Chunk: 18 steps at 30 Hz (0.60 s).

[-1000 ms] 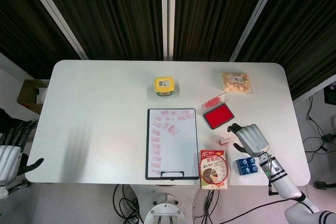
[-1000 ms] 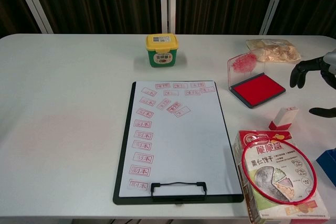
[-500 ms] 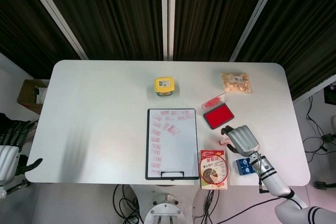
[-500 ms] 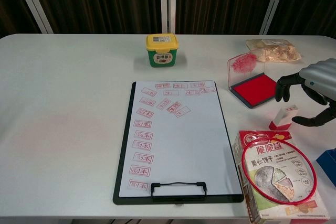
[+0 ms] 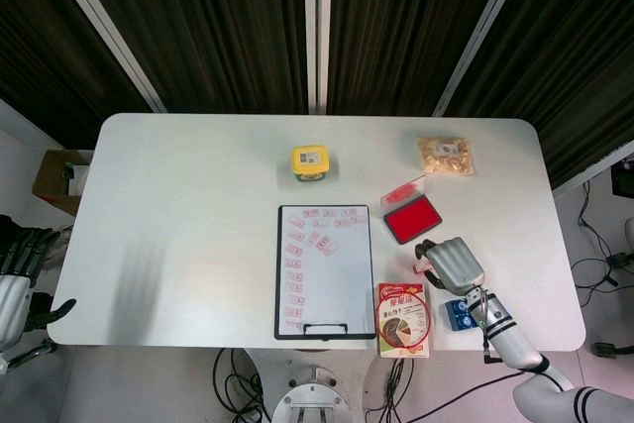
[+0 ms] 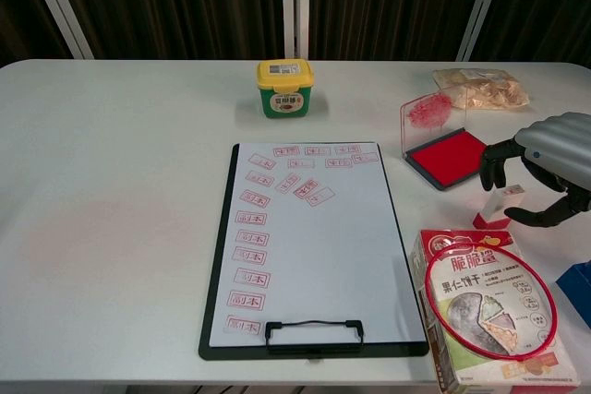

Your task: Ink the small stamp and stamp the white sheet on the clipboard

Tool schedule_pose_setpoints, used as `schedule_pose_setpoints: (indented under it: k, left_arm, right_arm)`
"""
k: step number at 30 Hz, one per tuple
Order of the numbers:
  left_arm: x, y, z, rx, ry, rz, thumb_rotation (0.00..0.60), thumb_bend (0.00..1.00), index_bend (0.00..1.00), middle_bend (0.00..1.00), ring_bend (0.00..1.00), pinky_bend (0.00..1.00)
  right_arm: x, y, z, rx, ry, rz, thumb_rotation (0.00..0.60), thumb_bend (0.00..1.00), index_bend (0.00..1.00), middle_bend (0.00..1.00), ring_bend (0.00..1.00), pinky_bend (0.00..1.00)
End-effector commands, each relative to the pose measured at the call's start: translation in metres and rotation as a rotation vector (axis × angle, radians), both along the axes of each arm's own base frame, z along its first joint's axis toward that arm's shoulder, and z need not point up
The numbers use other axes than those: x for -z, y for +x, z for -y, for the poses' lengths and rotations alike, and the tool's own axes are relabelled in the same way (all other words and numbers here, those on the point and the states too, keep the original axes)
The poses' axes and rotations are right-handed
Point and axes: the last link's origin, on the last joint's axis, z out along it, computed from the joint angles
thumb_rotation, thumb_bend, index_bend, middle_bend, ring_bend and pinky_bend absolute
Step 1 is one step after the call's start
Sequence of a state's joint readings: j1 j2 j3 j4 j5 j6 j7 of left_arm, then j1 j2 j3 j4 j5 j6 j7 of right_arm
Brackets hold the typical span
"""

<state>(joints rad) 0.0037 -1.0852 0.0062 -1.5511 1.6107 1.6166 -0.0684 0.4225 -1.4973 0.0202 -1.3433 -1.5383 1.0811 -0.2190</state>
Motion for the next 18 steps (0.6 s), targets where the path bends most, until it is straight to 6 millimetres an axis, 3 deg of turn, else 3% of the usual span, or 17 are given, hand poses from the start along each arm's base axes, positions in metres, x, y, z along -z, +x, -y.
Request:
schedule_pose_setpoints:
  k: [1, 10, 18]
  left_arm:
    - [0.0013, -0.0003, 0.0000, 0.000, -0.005, 0.000, 0.600, 0.00, 0.11, 0.09, 0.07, 0.16]
    - [0.0013, -0.0013, 0.0000, -0.005, 0.001, 0.001, 0.600, 0.00, 0.11, 0.09, 0.07, 0.16]
    - [0.0014, -0.0022, 0.0010, -0.007, -0.002, 0.013, 0.600, 0.00, 0.11, 0.09, 0.07, 0.16]
  right_arm:
    - [0.0009, 0.0002, 0.0000, 0.000, 0.000, 0.001, 0.600, 0.23, 0.48, 0.46, 0.75, 0.98]
    - [0.0042, 0.0006, 0.0004, -0.003, -0.007, -0.001, 0.600, 0.28, 0.50, 0.49, 0.75, 0.98]
    - [0.0046, 0.0019, 0.0020, -0.006, -0.032, 0.007, 0.600, 0.33, 0.59, 0.56, 0.77, 0.98]
